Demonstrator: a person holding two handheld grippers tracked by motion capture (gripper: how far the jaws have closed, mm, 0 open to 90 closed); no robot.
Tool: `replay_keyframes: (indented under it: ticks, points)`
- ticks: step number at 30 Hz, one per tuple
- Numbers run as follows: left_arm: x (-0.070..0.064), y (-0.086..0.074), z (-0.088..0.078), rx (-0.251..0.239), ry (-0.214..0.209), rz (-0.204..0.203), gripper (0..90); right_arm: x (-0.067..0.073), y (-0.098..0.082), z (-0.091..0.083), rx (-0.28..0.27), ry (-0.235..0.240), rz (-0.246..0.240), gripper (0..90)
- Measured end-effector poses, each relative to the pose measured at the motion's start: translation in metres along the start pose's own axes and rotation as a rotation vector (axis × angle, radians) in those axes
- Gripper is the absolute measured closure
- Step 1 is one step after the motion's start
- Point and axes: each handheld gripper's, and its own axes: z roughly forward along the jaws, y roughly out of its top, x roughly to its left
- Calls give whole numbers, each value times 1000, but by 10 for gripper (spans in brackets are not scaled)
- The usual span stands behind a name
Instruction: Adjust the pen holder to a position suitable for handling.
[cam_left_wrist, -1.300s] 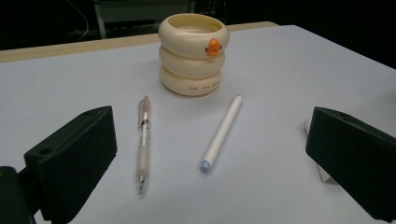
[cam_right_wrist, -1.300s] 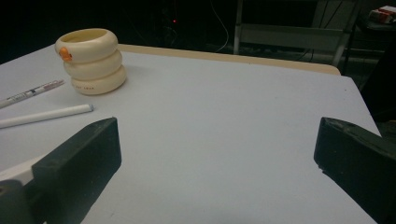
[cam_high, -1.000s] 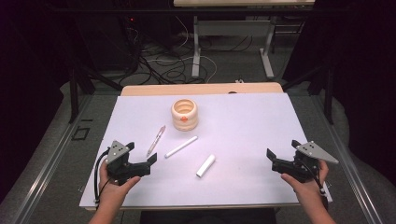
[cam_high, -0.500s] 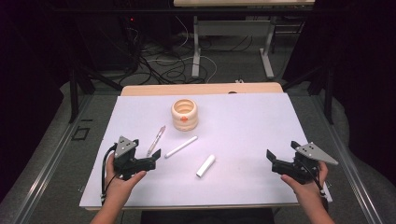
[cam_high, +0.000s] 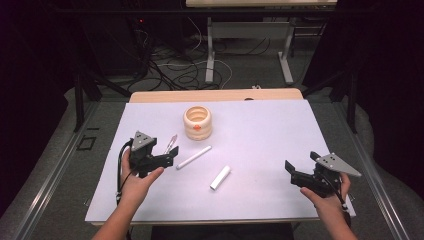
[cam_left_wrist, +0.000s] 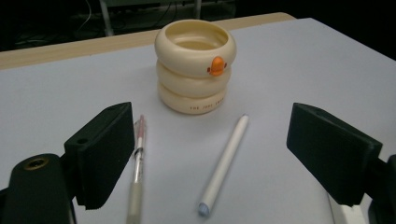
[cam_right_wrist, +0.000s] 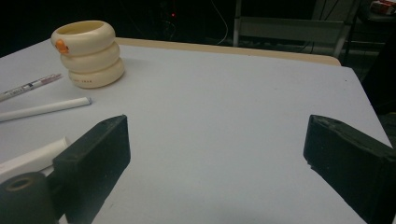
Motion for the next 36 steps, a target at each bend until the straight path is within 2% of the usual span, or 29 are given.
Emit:
replay_keyframes:
  ticks: [4,7,8,9,16,17,18,19,25,31,32,35,36]
  points:
    - [-2,11,7,14,3,0,155,0,0,0,5,-4,8,76]
    - [-4,26,15,25,-20,-2,159,-1,0,-1,-2,-6,8,82]
    - [-4,26,15,25,-20,-2,160,-1,0,-3,21,-8,5,84]
    - [-5,30,17,28,-27,-2,160,-1,0,-3,21,-8,5,84]
    - [-7,56,31,21,-42,2,187,0,-1,-1,3,-13,1,94]
    - [-6,59,33,27,-43,-3,194,1,-2,2,-31,-20,9,95]
    - [-6,59,33,27,-43,-3,201,1,-2,2,-31,-19,9,96]
    - [-4,64,39,37,-59,-34,205,1,-1,-1,8,-14,2,96]
    - [-2,76,52,69,-82,-63,251,0,-1,0,8,-11,-1,99]
    - [-3,90,68,100,-83,-46,301,0,-1,0,12,-9,8,102]
    - [-3,94,74,102,-71,-18,303,0,-2,0,15,-9,8,103]
    - [-4,96,80,90,-78,-1,319,-1,-2,1,8,-8,13,105]
    - [-5,97,82,90,-67,11,319,-1,-2,1,8,-8,13,105]
